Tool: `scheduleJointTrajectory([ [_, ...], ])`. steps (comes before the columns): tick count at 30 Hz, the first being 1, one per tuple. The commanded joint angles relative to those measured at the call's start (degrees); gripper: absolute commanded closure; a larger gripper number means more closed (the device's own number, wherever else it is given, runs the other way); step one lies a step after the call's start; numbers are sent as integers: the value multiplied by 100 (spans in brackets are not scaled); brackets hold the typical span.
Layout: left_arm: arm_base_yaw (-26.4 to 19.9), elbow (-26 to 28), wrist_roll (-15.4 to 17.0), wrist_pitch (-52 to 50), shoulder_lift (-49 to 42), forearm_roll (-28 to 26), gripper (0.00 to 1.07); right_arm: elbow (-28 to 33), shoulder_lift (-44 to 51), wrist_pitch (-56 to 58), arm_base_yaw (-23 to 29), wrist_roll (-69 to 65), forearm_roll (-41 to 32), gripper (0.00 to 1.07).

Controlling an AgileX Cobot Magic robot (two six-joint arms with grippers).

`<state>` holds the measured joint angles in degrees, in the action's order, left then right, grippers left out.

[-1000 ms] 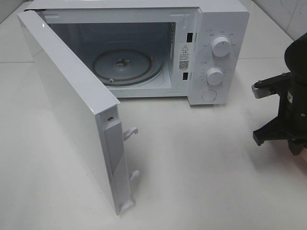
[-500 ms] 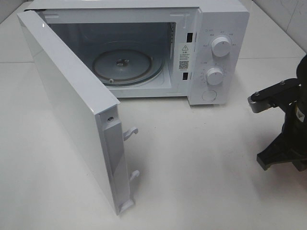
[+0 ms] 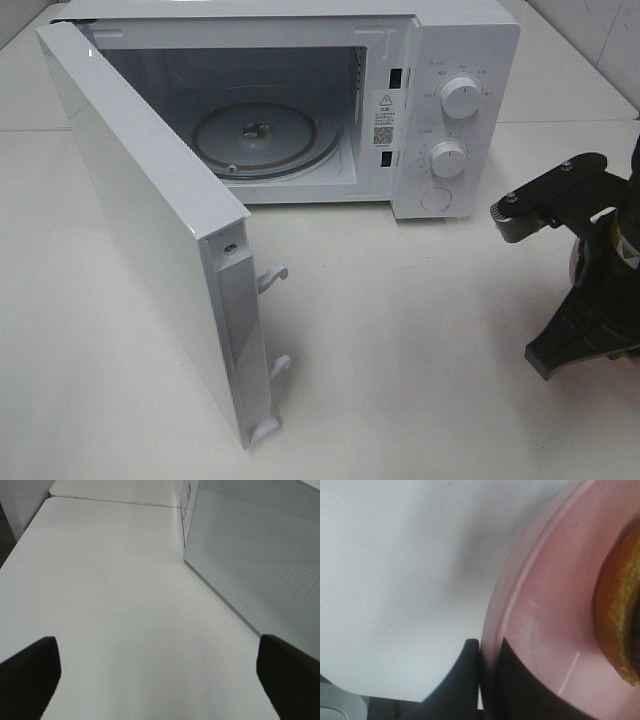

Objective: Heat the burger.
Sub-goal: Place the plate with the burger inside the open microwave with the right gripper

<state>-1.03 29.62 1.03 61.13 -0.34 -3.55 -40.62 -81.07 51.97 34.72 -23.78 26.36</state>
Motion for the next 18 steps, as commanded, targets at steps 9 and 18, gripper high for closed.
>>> scheduleJointTrajectory([
  [9,6,0,0,17,-92,-17,6,29,218,281,814,34,458,107],
  [18,6,0,0,17,-92,-17,6,29,235,281,1484,441,539,106],
])
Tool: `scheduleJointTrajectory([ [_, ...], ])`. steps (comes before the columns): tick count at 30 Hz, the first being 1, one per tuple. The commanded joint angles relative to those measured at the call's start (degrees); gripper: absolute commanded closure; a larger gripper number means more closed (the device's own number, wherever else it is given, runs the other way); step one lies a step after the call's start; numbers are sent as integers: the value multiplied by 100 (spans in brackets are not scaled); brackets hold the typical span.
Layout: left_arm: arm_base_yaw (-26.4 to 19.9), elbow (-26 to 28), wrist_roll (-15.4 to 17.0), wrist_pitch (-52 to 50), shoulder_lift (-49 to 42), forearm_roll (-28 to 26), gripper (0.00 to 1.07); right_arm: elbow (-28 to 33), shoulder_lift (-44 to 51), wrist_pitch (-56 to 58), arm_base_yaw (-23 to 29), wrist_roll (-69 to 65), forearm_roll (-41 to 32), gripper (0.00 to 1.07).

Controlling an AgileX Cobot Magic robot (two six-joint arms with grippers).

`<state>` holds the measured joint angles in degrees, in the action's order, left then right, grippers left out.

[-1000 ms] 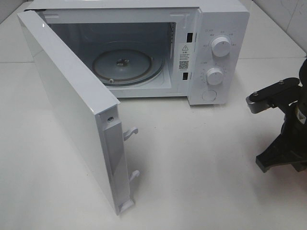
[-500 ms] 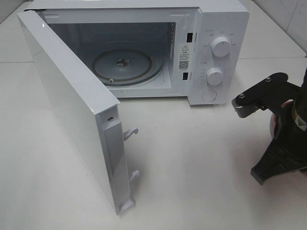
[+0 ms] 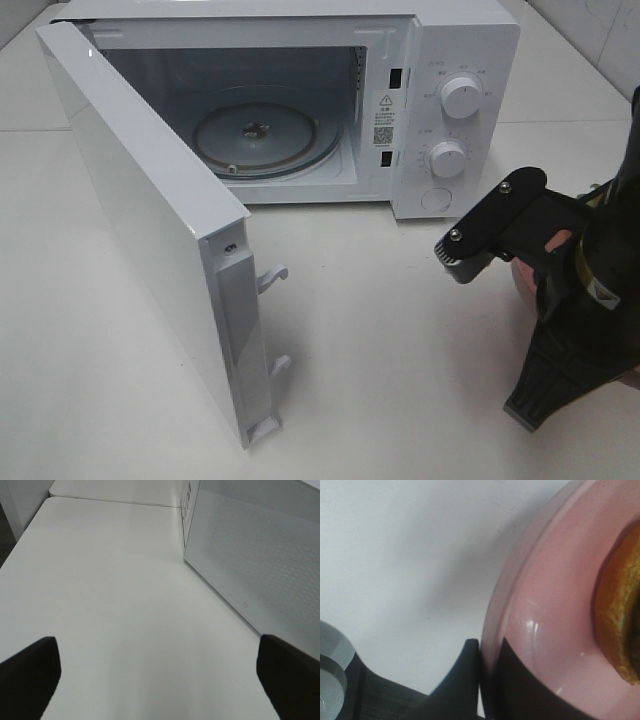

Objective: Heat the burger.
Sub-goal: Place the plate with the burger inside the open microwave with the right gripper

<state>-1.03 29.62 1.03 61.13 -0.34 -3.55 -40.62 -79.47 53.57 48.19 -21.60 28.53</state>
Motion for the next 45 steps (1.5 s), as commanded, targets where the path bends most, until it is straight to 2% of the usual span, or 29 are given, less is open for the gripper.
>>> scheduleJointTrajectory([
  [1,6,0,0,17,-92,-17,6,29,74,120,189,298,327,106],
  [8,6,0,0,17,-92,-17,6,23,74,23,390,991,327,106],
  [19,6,0,0,17,-92,-17,6,23,74,-659,401,2561,350,105],
  [29,6,0,0,17,-92,-17,6,23,74,-854,401,3071,934,105],
  [36,6,0,0,17,-92,-17,6,23,74,-1553,401,3638,974,105],
  [45,6,0,0,17,-92,-17,6,23,74,-2458,378,4990,888,104],
])
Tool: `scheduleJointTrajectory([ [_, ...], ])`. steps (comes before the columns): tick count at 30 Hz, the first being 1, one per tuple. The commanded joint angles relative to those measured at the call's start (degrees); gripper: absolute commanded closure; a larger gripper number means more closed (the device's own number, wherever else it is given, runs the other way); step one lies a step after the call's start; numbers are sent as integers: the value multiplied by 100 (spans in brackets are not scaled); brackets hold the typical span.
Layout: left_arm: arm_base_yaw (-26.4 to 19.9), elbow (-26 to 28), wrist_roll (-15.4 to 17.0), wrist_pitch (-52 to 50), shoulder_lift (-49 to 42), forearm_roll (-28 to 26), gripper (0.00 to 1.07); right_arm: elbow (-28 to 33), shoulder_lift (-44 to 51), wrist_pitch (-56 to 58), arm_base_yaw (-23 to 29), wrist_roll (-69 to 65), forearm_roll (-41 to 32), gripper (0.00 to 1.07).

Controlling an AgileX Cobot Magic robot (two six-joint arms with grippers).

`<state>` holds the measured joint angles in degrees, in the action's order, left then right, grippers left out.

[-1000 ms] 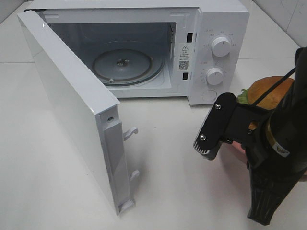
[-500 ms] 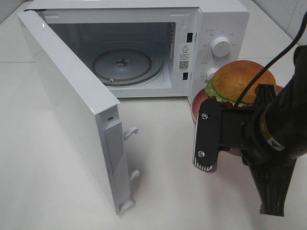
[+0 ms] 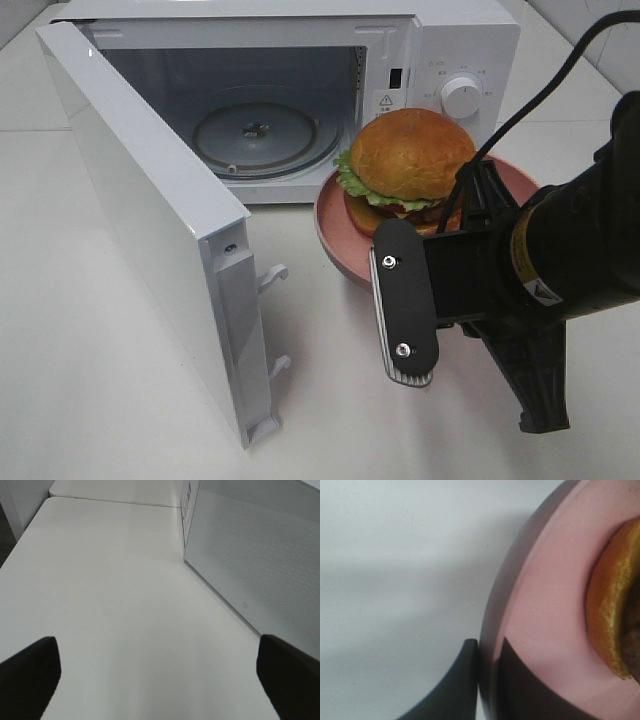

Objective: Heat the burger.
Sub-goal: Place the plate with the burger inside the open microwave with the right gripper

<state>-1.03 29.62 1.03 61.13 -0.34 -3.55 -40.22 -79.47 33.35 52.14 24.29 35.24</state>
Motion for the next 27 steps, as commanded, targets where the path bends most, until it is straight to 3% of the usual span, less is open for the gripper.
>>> scheduleJointTrajectory([
  [1,6,0,0,17,-92,-17,6,-17,74,-527,-17,550,201,104],
  [10,6,0,0,17,-92,-17,6,-17,74,-1272,-607,2143,-630,104],
  [16,6,0,0,17,-92,-17,6,-17,74,-1621,-1209,3873,-1954,104],
  [27,6,0,0,17,-92,-17,6,-17,74,-1679,-1753,6429,-3621,104],
])
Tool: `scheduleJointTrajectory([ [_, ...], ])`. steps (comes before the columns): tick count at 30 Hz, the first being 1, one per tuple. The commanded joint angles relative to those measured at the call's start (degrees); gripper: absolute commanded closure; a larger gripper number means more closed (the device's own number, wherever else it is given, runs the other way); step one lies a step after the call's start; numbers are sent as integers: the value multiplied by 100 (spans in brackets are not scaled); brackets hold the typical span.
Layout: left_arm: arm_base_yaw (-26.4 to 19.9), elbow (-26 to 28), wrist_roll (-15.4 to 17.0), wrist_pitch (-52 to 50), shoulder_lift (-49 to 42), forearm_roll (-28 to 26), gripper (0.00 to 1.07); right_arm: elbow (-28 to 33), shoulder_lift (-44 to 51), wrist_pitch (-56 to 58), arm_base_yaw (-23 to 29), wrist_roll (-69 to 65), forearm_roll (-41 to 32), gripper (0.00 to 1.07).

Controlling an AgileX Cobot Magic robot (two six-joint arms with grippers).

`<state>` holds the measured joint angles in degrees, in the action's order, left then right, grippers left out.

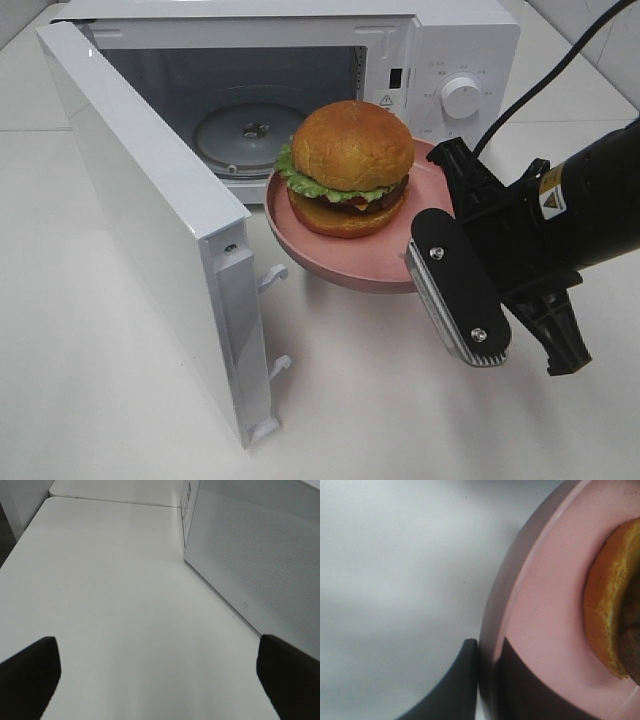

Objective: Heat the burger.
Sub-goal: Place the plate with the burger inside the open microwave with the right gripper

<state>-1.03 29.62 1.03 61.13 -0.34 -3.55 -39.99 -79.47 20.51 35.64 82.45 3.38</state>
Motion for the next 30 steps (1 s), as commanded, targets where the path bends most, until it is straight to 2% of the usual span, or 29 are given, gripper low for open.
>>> scheduleJointTrajectory([
  [1,6,0,0,17,-92,-17,6,-40,74,-395,-103,613,-435,104],
  [2,6,0,0,17,-92,-17,6,-40,74,-395,-183,951,-728,104],
  [6,6,0,0,17,-92,-17,6,-40,74,-395,-378,1375,-1146,104],
  [30,6,0,0,17,-92,-17,6,-52,74,-476,-413,1392,-1226,102],
])
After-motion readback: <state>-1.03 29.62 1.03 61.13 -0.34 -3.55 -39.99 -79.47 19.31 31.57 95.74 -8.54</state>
